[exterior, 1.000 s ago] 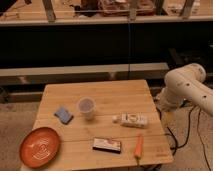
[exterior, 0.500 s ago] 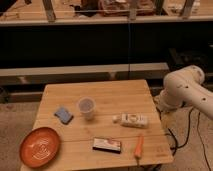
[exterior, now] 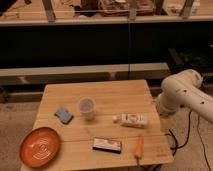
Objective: Place the pepper in the ceramic bowl
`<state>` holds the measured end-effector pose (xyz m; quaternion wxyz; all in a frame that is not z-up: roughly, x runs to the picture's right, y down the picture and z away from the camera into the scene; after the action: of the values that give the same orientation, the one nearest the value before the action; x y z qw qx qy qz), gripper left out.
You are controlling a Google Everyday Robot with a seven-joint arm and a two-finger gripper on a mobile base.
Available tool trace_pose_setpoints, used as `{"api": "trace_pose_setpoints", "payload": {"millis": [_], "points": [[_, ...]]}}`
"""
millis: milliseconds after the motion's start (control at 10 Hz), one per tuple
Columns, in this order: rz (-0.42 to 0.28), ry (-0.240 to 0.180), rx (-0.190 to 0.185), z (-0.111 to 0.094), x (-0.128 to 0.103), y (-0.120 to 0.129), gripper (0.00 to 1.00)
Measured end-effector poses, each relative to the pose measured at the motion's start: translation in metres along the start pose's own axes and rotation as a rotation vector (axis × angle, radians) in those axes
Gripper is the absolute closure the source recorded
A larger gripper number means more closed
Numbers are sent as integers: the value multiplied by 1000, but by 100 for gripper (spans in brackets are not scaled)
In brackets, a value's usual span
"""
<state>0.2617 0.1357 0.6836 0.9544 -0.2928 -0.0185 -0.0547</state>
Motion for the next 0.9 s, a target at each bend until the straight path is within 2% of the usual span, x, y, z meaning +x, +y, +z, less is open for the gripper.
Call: {"api": "trace_pose_setpoints", "payload": {"millis": [300,500,900], "points": [[-76,-23,-15,7,-12,12,20],[-86,-30,-21,8,-13,15,20],[-139,-54,-39,26,-26,25,20]]}}
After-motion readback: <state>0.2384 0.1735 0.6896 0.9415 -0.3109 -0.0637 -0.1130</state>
